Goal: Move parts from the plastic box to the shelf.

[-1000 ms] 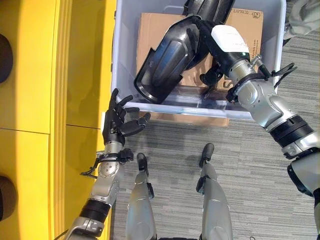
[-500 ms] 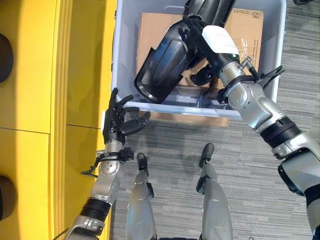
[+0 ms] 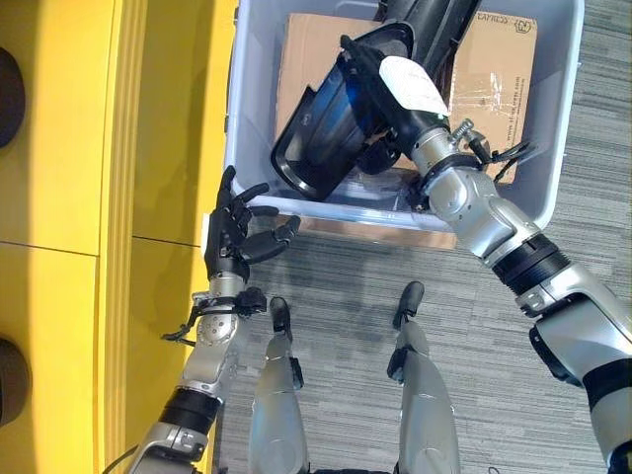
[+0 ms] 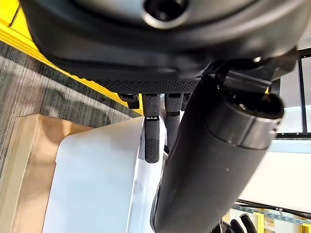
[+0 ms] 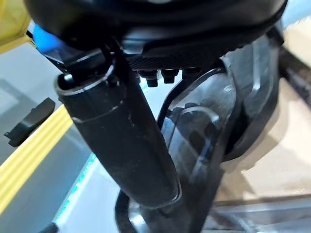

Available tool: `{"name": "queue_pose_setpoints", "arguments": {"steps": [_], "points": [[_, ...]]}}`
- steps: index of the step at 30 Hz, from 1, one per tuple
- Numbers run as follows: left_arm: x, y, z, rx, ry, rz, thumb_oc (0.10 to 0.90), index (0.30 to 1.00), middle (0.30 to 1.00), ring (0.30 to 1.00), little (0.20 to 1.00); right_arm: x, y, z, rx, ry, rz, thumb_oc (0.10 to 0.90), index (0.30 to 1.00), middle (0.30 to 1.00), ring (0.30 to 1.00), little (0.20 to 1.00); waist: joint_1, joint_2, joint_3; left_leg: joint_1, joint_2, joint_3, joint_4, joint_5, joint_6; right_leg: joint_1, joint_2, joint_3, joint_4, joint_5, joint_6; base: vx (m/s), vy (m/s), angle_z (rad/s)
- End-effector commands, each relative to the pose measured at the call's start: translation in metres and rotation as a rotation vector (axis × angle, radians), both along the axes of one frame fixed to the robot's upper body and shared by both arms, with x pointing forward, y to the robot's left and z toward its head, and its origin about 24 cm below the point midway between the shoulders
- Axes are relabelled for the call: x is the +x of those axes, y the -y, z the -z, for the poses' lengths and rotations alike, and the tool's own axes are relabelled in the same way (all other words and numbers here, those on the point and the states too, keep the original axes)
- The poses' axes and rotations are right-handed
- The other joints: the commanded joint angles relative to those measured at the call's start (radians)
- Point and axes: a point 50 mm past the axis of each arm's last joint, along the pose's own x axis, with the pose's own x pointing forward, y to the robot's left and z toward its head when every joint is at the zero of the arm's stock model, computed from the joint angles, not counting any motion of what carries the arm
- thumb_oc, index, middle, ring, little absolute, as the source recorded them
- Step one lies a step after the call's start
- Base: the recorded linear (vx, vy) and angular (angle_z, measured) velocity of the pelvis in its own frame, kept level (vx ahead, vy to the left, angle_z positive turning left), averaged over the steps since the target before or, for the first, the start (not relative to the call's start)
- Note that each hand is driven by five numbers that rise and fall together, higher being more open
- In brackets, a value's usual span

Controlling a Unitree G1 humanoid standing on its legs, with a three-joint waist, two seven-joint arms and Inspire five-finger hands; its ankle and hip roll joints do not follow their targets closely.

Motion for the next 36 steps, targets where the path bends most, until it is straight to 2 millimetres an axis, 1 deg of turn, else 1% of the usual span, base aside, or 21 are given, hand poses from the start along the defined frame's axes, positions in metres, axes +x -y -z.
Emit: {"name": "queue_pose_setpoints", "arguments": {"steps": [1,5,8,10,13,19,23,29,36], "points": [[-0.009,-0.004,0.021,0.049,-0.109,-0.025,0.9,1.0,1.0,1.0,1.0,-0.021,-0.018,-0.066,0.126,0.233,-0.112,0.9,1.0,1.0,1.0,1.0,0.01,-0.011,-0.005,0.002,0.022,0.052,-0.018,0.052,0.011,0.028,-0.079,0.091,0.22,-0.164,0.102,0.0,0.0,0.0],[-0.007,0.001,0.018,0.049,-0.099,-0.01,0.9,1.0,1.0,1.0,1.0,-0.018,-0.017,-0.065,0.152,0.216,-0.102,0.9,1.0,1.0,1.0,1.0,0.013,-0.014,-0.005,-0.01,0.021,0.052,-0.025,0.061,0.012,0.023,-0.079,0.087,0.213,-0.154,0.101,0.0,0.012,0.05],[-0.004,0.007,0.018,0.044,-0.101,0.003,0.9,1.0,1.0,1.0,1.0,-0.017,-0.017,-0.06,0.172,0.196,-0.104,0.9,1.0,1.0,1.0,1.0,0.014,-0.012,-0.005,-0.021,0.019,0.047,-0.02,0.058,0.013,0.016,-0.082,0.085,0.216,-0.156,0.102,0.0,0.02,0.08],[-0.004,0.008,0.017,0.047,-0.099,0.005,0.9,1.0,1.0,1.0,1.0,-0.017,-0.017,-0.06,0.178,0.195,-0.106,0.9,1.0,1.0,1.0,1.0,0.013,-0.011,-0.005,-0.021,0.019,0.046,-0.018,0.054,0.012,0.016,-0.084,0.085,0.218,-0.16,0.104,0.0,0.0,0.0],[-0.001,0.014,0.015,0.055,-0.095,0.012,0.9,1.0,1.0,1.0,1.0,-0.019,-0.023,-0.056,0.21,0.183,-0.132,0.9,1.0,1.0,1.0,1.0,0.009,-0.01,-0.005,-0.034,0.017,0.047,-0.023,0.06,0.015,0.0,-0.082,0.086,0.213,-0.15,0.101,0.0,0.0,0.0],[0.0,0.015,0.013,0.041,-0.094,-0.002,0.9,1.0,1.0,1.0,1.0,-0.015,-0.028,-0.046,0.23,0.144,-0.133,0.9,1.0,1.0,1.0,1.0,0.005,-0.005,-0.005,-0.047,0.016,0.049,-0.023,0.055,0.015,-0.021,-0.083,0.092,0.217,-0.157,0.101,0.0,0.0,0.0],[0.002,0.018,0.009,0.04,-0.079,-0.007,0.9,1.0,1.0,1.0,1.0,-0.013,-0.03,-0.04,0.298,0.103,-0.145,0.9,1.0,1.0,1.0,1.0,0.001,-0.003,-0.005,-0.074,0.016,0.047,-0.021,0.056,0.014,-0.047,-0.081,0.094,0.215,-0.154,0.101,0.0,0.0,0.0],[0.002,0.018,0.008,0.035,-0.074,-0.012,0.9,1.0,1.0,1.0,1.0,-0.008,-0.028,-0.04,0.317,0.095,-0.114,0.9,1.0,1.0,1.0,1.0,0.002,0.002,-0.005,-0.116,0.017,0.044,-0.02,0.062,0.013,-0.088,-0.081,0.094,0.222,-0.152,0.101,0.0,0.001,0.02],[0.001,0.017,0.007,0.032,-0.067,-0.012,0.9,1.0,1.0,1.0,1.0,-0.003,-0.024,-0.046,0.33,0.097,-0.078,0.9,1.0,1.0,1.0,1.0,0.007,0.009,-0.005,-0.154,0.013,0.04,-0.023,0.065,0.015,-0.13,-0.083,0.096,0.224,-0.145,0.102,0.0,0.0,0.0]]}}
